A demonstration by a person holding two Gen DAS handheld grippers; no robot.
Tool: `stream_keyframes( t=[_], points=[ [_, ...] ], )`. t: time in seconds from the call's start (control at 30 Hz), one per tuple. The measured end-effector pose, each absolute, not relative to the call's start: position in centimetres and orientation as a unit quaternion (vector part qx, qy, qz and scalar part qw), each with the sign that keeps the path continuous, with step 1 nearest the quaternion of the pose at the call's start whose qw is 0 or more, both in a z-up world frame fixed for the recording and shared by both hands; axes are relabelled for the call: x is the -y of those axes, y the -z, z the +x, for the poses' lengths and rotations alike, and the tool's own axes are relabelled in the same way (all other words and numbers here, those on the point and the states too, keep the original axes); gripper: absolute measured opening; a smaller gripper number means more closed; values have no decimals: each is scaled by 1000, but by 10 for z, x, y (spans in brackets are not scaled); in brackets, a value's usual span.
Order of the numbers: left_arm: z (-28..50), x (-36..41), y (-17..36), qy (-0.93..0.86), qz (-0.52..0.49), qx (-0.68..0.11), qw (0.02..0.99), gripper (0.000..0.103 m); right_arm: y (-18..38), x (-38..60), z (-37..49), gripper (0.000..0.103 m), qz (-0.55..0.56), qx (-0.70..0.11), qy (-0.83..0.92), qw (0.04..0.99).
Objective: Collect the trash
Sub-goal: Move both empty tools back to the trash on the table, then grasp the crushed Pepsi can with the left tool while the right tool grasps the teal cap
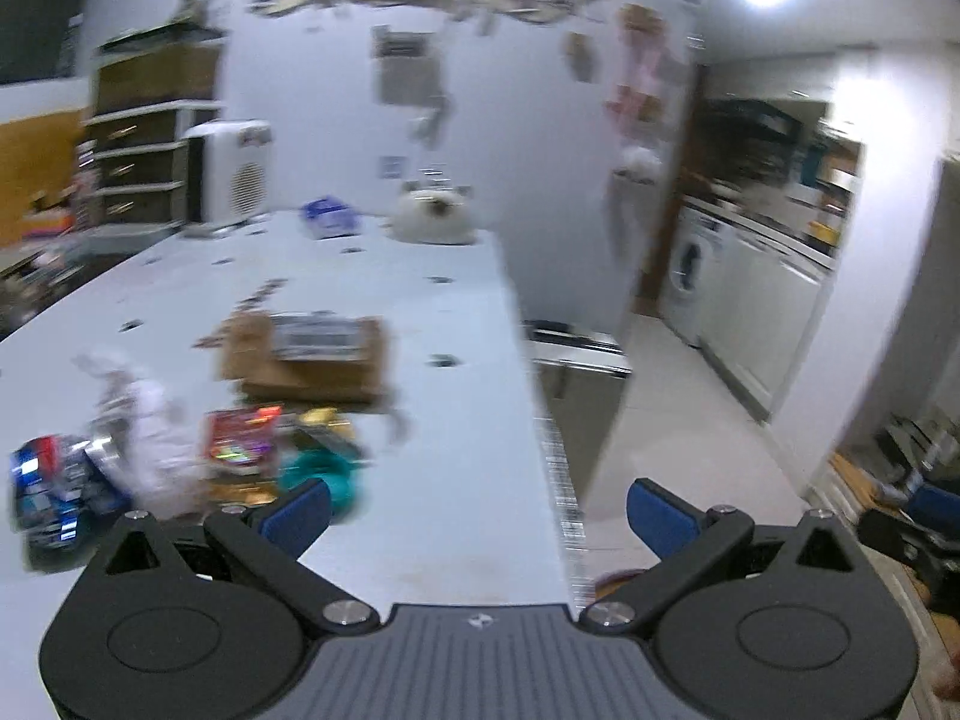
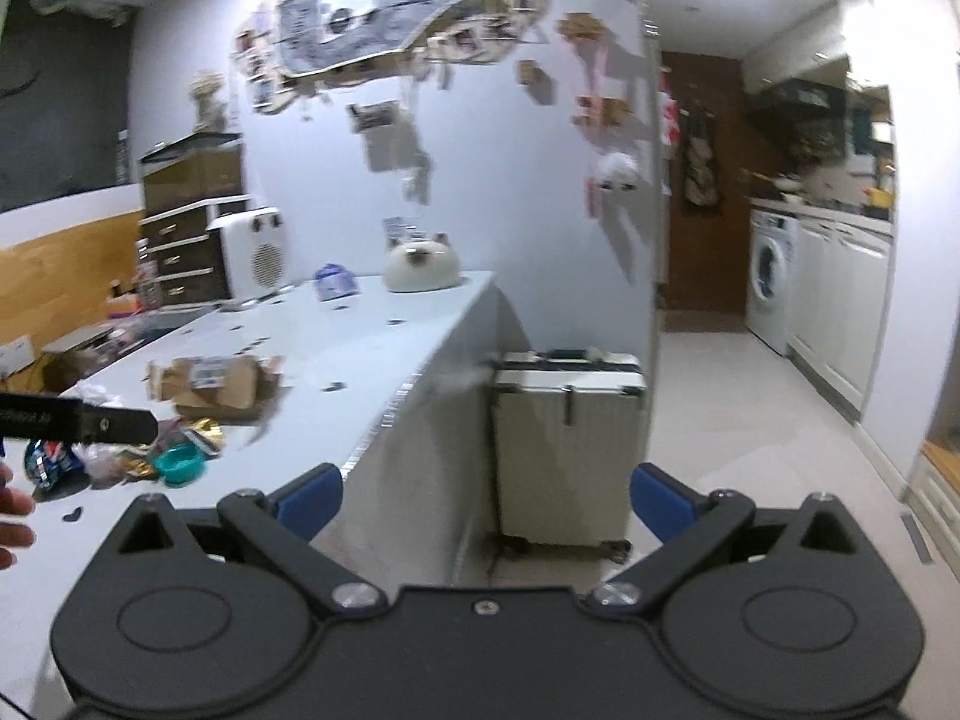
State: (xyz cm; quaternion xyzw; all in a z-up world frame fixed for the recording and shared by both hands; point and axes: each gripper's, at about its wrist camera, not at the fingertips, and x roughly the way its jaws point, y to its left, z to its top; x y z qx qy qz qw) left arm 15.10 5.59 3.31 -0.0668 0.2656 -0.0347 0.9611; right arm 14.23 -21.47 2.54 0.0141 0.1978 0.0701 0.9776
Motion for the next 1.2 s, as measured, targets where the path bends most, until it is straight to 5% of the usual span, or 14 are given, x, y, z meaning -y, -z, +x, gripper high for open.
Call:
stream_keyframes(
  t=[0.6,1.0,1.2],
  points=[
    [161,-232,-10,-156,-127,-304,931,103,-11,88,196,103,-20,-212,-190,958],
    [205,-264,4,-165,-165,-309,922,103,13,16,246,103,-74,-235,-231,941],
    [210,-269,9,-169,-149,-308,924,93,19,-1,265,100,-55,-263,-261,927]
  ],
)
